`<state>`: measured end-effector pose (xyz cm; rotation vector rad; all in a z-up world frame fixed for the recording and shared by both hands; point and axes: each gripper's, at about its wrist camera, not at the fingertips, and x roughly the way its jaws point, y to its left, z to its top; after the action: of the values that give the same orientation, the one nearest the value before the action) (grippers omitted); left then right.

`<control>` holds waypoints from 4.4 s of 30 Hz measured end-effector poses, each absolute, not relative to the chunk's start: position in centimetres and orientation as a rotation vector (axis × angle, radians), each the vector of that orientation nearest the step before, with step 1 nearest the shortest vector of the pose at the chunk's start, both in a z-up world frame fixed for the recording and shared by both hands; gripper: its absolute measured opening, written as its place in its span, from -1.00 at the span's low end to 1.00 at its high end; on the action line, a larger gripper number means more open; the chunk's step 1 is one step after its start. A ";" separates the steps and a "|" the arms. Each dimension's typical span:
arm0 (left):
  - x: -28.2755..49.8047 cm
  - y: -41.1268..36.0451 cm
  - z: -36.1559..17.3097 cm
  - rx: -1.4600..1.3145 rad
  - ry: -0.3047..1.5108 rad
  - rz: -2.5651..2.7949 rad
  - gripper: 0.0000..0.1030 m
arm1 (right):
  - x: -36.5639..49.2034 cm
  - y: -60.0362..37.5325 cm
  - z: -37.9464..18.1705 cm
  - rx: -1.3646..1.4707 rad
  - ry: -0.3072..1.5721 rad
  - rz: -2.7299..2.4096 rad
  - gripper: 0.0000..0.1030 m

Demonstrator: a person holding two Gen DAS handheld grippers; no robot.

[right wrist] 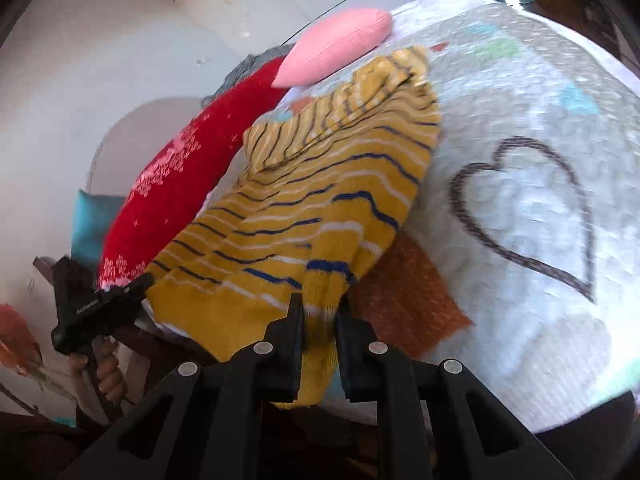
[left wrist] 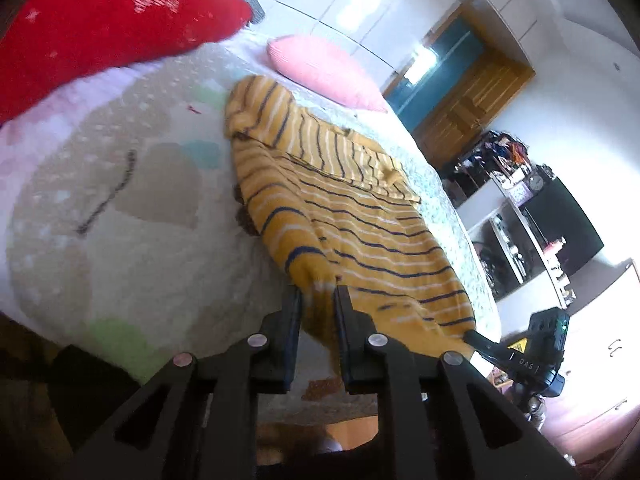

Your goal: Fold small clothes

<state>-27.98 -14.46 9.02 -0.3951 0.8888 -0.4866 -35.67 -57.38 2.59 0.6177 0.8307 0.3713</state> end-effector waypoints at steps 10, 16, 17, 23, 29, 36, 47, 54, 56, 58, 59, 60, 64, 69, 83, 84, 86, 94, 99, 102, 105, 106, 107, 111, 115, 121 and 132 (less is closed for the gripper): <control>-28.5 -13.1 6.3 -0.289 0.918 -0.286 0.06 | -39.5 -60.9 -0.7 0.691 0.879 0.187 -0.65; -27.1 -16.4 4.5 -0.270 0.949 -0.382 0.41 | -37.8 -58.2 -0.4 0.604 0.887 0.226 -0.22; -27.0 -17.0 3.9 -0.269 0.961 -0.403 0.49 | -37.4 -57.7 -0.4 0.588 0.892 0.229 -0.19; -25.5 -19.6 1.3 -0.325 1.024 -0.524 0.63 | -35.5 -55.2 -0.7 0.497 0.906 0.228 0.14; -25.2 -19.5 1.0 -0.400 1.070 -0.531 -0.84 | -35.4 -53.6 -0.9 0.404 0.893 0.193 -0.25; -25.7 -16.1 4.2 -0.537 0.998 -0.545 -0.84 | -34.6 -54.7 2.0 0.529 0.847 0.360 -0.73; -9.4 -19.7 12.6 -0.450 0.841 -0.486 -0.83 | -18.4 -55.7 10.6 0.585 0.712 0.479 -0.73; 0.8 -22.6 13.4 -0.286 0.878 -0.286 -0.35 | -4.4 -57.0 8.0 0.524 0.840 0.102 -0.07; -1.0 -21.5 14.6 -0.288 0.814 -0.324 0.41 | -4.1 -57.1 8.0 0.508 0.836 0.090 -0.04; -2.9 -20.6 15.0 -0.234 0.760 -0.319 0.69 | -4.9 -57.2 8.3 0.480 0.818 0.110 0.17; -3.0 -20.6 15.0 -0.201 0.759 -0.317 0.69 | -5.7 -57.3 8.5 0.453 0.804 0.101 0.26; -2.9 -20.5 14.6 -0.161 0.773 -0.321 0.69 | -6.5 -57.4 8.4 0.434 0.799 0.095 0.26; -3.7 -19.5 11.5 -0.095 0.830 -0.317 0.69 | -8.2 -57.3 7.9 0.383 0.825 0.122 0.26; -2.4 -19.5 8.0 -0.094 0.881 -0.314 0.69 | -7.7 -53.6 7.9 0.113 0.838 0.155 0.31; 9.2 -25.0 5.3 0.053 1.032 -0.278 -0.72 | 2.5 -52.2 4.9 -0.041 0.927 0.033 -0.86; 9.9 -24.7 5.1 0.034 1.040 -0.251 -0.72 | 3.3 -53.3 4.7 0.013 0.935 0.011 -0.86; 10.9 -23.8 4.5 -0.020 1.056 -0.214 -0.67 | 4.9 -55.9 3.8 0.116 0.969 -0.054 -0.86; 10.9 -17.7 4.5 -0.481 1.052 -0.345 0.00 | 3.6 -62.9 2.1 0.473 0.947 -0.063 -0.01; 8.9 -14.5 6.4 -0.539 0.986 -0.309 0.24 | 0.0 -67.2 4.7 0.515 0.883 -0.145 0.05; 6.6 -13.3 7.1 -0.514 0.972 -0.310 0.36 | -3.6 -68.8 5.9 0.533 0.868 -0.113 0.09; 3.0 -12.5 7.1 -0.492 0.970 -0.344 0.45 | -7.9 -68.9 5.6 0.562 0.880 -0.020 0.15; 2.0 -12.5 6.9 -0.489 0.975 -0.357 0.46 | -9.4 -68.5 5.2 0.575 0.885 0.015 0.16; 0.4 -12.4 6.6 -0.484 0.984 -0.378 0.46 | -11.1 -68.0 4.7 0.593 0.894 0.054 0.17; -5.2 -12.1 5.1 -0.518 1.005 -0.451 0.54 | -15.9 -66.0 2.2 0.687 0.911 0.164 0.24; -8.5 -12.2 2.6 -0.627 1.020 -0.541 0.69 | -18.0 -64.3 -0.9 0.818 0.892 0.250 0.25; -7.3 -15.2 1.0 -0.598 1.000 -0.597 0.83 | -17.1 -62.0 -1.5 0.824 0.787 0.230 0.38; -0.3 -19.1 0.5 -0.646 1.037 -0.498 0.13 | -8.7 -59.3 -1.5 0.786 0.786 0.135 -0.34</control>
<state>-0.33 -19.08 0.52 -0.6456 1.0365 -0.4983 -8.71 -59.34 -1.50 0.7861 0.7858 0.1345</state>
